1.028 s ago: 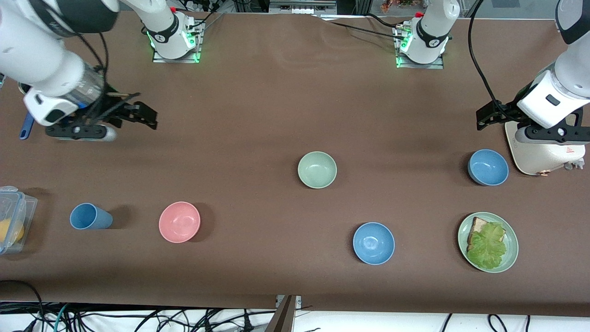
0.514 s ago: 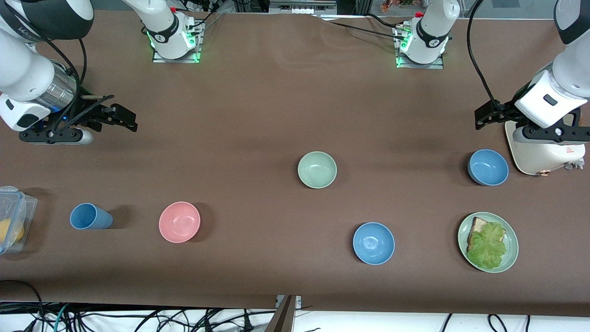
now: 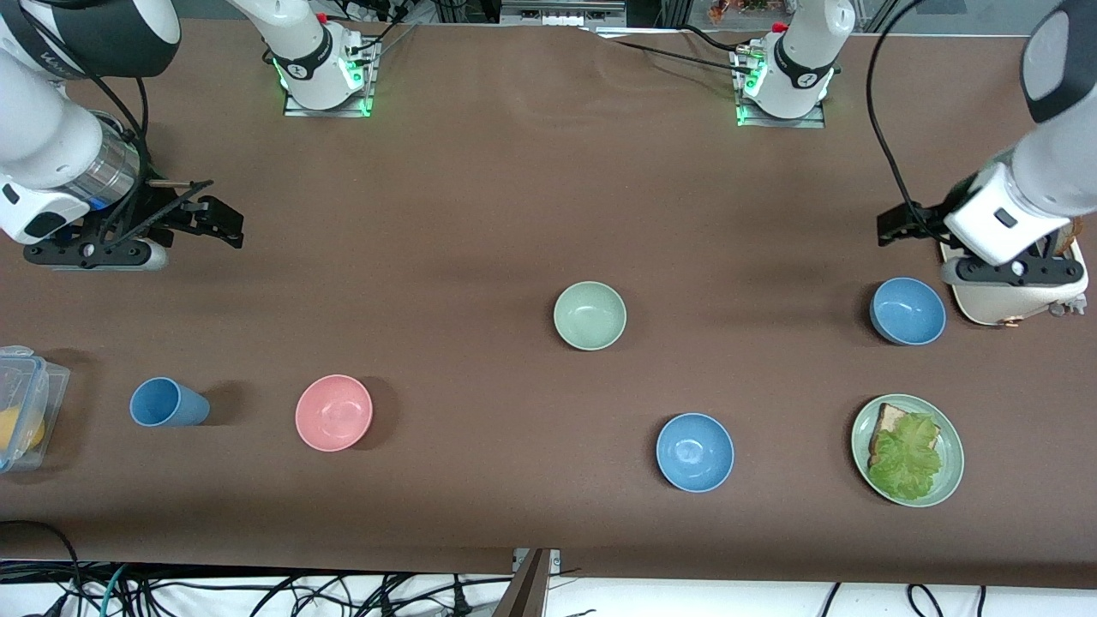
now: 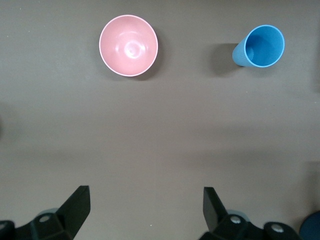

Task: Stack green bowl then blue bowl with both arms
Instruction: 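Move the left gripper down to the blue bowl near the toaster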

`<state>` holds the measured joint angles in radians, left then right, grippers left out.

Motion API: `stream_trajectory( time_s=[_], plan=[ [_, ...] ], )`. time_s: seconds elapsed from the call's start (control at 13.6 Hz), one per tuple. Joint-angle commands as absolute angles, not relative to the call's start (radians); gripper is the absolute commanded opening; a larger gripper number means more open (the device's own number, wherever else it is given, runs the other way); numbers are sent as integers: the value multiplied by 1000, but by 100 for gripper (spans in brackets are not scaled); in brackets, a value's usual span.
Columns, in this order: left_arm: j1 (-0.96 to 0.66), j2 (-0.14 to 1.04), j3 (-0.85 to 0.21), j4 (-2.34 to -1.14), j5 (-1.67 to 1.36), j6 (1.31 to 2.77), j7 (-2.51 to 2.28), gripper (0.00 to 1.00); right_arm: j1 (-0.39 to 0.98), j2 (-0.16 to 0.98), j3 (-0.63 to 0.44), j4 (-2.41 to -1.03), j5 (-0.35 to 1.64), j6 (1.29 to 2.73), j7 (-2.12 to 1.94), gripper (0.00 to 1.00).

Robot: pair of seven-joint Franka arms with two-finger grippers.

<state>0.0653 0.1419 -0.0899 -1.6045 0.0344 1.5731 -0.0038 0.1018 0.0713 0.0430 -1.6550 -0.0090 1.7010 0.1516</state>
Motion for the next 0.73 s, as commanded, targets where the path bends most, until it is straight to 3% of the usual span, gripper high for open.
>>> stream_trajectory(
  time_s=[0.0,0.37,0.66],
  plan=[
    [167,169,-92,-1666,34,1664,168,100,86,84,54,-1605,-23,1674,144,100],
    [262,195,-91,-1874,52,1925,409,100,83,83,52,-1600,-11,1657,155,100],
    [400,308,-92,-1959,57,2176,704,100,83,86,54,-1594,-14,1666,137,100]
  ],
)
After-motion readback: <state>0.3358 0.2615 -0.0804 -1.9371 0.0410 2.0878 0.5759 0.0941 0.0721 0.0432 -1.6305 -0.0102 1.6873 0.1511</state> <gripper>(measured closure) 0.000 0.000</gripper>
